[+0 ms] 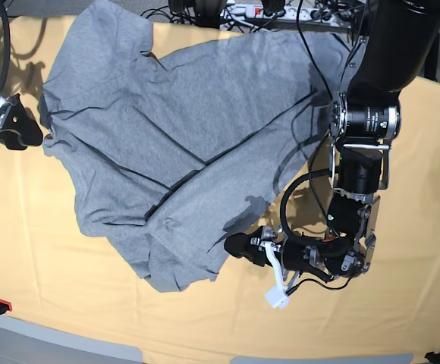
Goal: Layout the t-shirt on the table in an organized manner, then fold the t-shirt properly
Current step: 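Drag the hem with the left gripper toward the shirt's center, then hold the hem with the left gripper and pull it outward to smooth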
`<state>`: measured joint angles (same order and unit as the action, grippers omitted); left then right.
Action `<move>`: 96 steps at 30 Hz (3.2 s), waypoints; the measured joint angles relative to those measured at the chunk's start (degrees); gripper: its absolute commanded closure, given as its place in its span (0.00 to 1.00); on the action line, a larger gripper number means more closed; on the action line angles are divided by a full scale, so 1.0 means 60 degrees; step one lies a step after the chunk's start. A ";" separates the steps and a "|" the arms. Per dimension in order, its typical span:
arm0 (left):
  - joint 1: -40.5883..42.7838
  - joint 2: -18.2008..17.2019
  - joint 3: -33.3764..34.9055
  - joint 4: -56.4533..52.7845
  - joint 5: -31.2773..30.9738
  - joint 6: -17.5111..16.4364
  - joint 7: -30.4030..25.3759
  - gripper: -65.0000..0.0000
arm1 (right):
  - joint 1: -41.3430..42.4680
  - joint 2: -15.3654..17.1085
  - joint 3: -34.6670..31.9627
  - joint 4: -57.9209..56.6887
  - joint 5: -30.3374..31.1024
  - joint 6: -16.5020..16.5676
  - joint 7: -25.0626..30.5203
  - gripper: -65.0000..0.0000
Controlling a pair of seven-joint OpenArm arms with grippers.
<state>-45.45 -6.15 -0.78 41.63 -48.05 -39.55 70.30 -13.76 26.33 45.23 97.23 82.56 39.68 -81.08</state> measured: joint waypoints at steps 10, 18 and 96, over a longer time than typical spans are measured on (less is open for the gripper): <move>0.0772 0.0095 0.0823 0.0004 0.0750 0.0000 -0.1053 0.53 | 0.0000 -0.0004 0.0000 0.0000 -0.0004 0.0004 0.0000 0.47; 0.0390 0.0066 0.1282 0.0007 -0.0240 0.0007 -0.0357 0.98 | -0.0004 0.0000 0.0000 0.0000 -0.0007 0.0004 0.0004 0.47; 0.0721 -0.0080 0.1089 0.0044 0.0186 -0.0015 -0.0055 1.00 | 0.0000 -0.0004 0.0000 0.0000 -0.0007 0.0004 0.0004 0.47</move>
<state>-41.12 -6.63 5.76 41.89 -46.94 -39.64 69.97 -13.76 26.30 45.23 97.23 82.52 39.70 -81.06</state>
